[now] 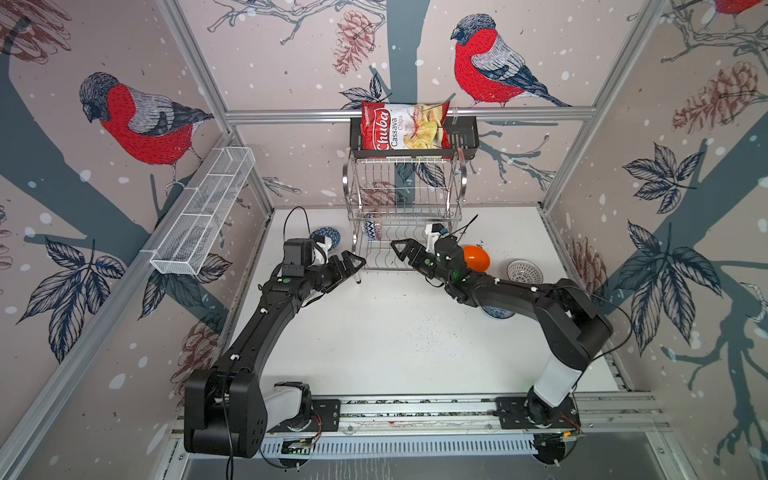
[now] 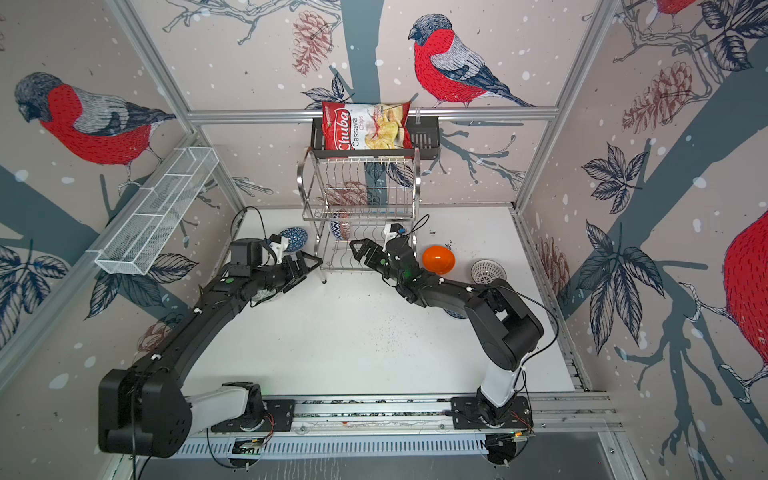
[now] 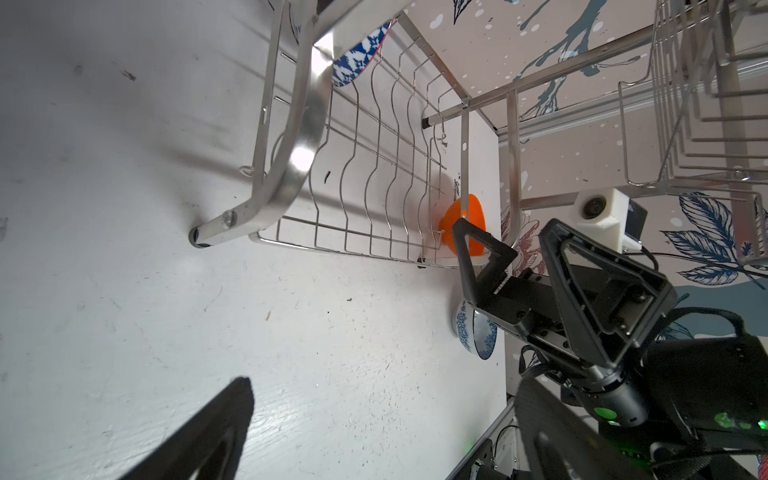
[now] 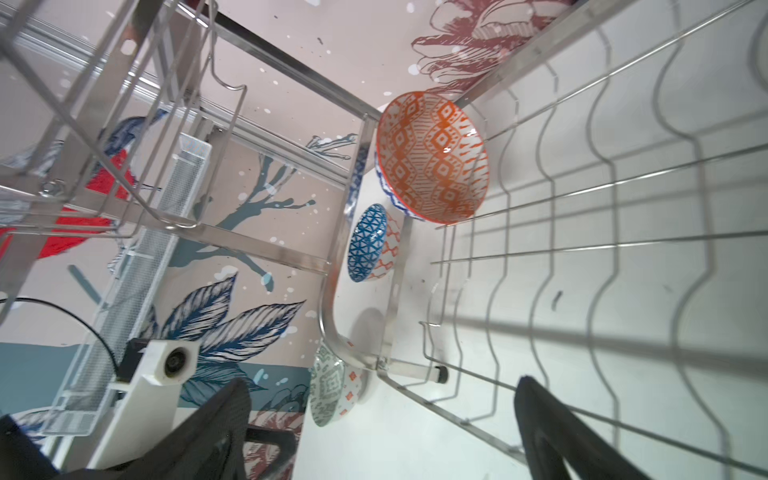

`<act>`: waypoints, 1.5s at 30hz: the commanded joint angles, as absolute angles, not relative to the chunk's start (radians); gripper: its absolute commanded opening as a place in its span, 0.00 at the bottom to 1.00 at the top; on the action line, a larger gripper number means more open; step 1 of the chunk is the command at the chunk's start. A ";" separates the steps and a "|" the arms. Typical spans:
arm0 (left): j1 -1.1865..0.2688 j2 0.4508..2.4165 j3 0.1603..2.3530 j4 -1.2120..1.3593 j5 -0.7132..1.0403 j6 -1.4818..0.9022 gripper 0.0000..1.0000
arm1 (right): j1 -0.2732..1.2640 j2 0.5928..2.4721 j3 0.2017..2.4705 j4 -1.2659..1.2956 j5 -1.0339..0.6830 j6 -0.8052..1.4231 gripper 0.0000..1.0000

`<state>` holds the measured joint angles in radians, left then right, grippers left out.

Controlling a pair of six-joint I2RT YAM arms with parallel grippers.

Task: Load the bowls into the dish rack
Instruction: 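Withdraw right gripper from the rack toward the blue floral plate while left gripper draws back, then lower the right gripper onto the blue floral plate rim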

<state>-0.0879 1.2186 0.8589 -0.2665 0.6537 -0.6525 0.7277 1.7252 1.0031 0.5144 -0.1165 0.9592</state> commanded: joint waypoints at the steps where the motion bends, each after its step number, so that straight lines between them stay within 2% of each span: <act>1: -0.097 1.208 0.849 -0.224 0.653 -0.669 0.98 | 0.708 1.660 0.986 0.317 -0.055 0.874 1.00; 6: -0.161 1.183 0.834 -0.203 0.590 -0.740 0.98 | 0.682 1.543 0.960 0.131 0.032 0.784 1.00; 10: -0.268 1.160 0.802 -0.133 0.522 -0.821 0.98 | 0.670 1.466 0.957 -0.023 0.146 0.719 1.00; 15: -0.401 1.173 0.810 -0.124 0.442 -0.885 0.98 | 0.631 1.388 0.953 -0.227 0.224 0.700 1.00; 18: -0.489 1.194 0.842 -0.163 0.369 -0.895 0.98 | 0.631 1.330 0.921 -0.328 0.341 0.707 1.00; 22: -0.606 1.236 0.882 -0.165 0.298 -0.920 0.98 | 0.628 1.244 0.847 -0.383 0.423 0.720 1.00; 31: -0.738 1.332 0.909 -0.080 0.253 -1.029 0.98 | 0.585 1.157 0.704 -0.400 0.386 0.735 1.00; 42: -0.756 1.431 0.882 0.076 0.338 -1.081 0.98 | 0.549 1.227 0.639 -0.365 0.286 0.703 0.99; 45: -0.759 1.427 0.872 0.100 0.337 -1.102 0.98 | 0.549 1.230 0.627 -0.355 0.290 0.694 0.95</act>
